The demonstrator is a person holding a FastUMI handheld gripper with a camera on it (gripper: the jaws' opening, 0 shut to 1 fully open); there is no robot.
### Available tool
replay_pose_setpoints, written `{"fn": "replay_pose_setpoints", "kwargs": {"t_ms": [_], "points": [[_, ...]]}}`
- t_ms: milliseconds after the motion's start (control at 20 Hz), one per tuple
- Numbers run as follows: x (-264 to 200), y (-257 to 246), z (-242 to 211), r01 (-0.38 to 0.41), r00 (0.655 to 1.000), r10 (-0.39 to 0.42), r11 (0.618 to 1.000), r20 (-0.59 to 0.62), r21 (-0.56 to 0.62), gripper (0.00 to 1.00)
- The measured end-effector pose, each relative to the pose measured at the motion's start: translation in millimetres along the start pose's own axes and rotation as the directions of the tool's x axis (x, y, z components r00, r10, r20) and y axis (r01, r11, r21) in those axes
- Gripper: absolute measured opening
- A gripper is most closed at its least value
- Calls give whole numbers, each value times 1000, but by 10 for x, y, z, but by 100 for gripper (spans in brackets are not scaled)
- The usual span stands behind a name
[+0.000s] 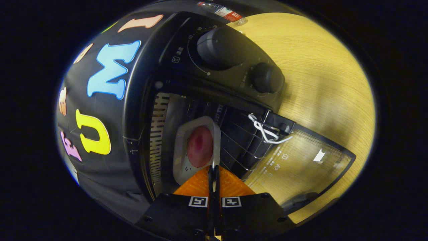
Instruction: Open the toaster oven, put the food inside, and close the toaster oven door.
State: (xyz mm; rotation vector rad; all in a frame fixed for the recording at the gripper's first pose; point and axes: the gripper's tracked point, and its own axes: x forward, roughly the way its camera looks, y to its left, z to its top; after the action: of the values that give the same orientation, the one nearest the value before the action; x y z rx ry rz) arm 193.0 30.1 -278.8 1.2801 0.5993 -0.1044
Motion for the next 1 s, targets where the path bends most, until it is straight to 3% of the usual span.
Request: {"fn": "replay_pose_setpoints", "kwargs": {"t_ms": [400, 600, 750, 850, 1000], "points": [[128, -15, 14, 18, 994, -12, 998, 106, -58, 2], [70, 70, -96, -31, 996, 37, 997, 80, -64, 18], [-14, 189, -156, -81, 995, 84, 995, 50, -51, 49], [-105, 105, -225, -53, 998, 55, 997, 21, -57, 77], [-251, -52, -362, -19, 1000, 18, 997, -18, -75, 93]]}}
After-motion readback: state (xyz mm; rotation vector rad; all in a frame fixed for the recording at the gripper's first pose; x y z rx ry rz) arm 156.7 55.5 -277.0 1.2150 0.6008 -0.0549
